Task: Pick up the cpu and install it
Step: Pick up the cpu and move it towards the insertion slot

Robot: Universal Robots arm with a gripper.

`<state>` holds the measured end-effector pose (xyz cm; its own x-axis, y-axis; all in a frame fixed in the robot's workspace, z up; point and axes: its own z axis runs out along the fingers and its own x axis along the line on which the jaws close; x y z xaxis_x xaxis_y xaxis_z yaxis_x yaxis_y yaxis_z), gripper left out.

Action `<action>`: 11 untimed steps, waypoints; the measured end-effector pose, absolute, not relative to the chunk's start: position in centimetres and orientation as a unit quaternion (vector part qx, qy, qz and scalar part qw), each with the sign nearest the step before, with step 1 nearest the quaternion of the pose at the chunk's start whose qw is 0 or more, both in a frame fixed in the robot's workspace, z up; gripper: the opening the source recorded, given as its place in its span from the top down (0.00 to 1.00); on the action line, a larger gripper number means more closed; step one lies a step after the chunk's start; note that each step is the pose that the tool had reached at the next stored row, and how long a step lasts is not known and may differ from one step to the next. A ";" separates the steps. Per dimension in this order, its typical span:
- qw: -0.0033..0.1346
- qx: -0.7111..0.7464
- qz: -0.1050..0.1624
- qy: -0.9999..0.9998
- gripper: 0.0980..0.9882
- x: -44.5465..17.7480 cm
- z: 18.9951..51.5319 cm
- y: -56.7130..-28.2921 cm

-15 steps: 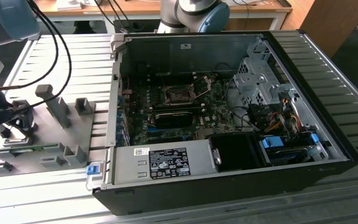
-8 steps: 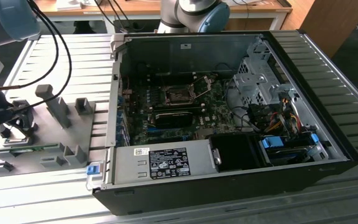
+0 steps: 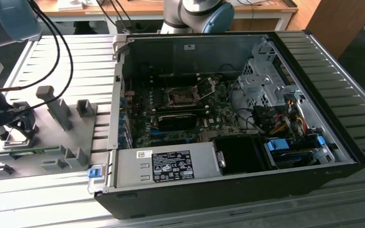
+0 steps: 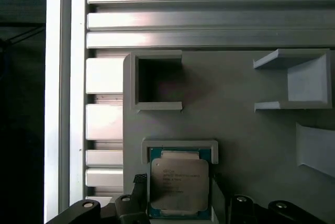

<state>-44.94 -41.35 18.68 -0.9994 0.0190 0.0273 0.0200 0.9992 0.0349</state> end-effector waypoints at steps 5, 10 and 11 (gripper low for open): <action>0.014 0.000 -0.020 -1.000 0.44 -44.9 18.6 -41.3; 0.014 0.001 -0.021 -1.000 0.45 -44.9 18.5 -41.3; 0.014 0.001 -0.021 -1.000 0.52 -44.9 18.5 -41.3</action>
<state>-44.95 -41.32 18.53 -0.9996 -0.0021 0.0276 -0.0009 0.9991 0.0420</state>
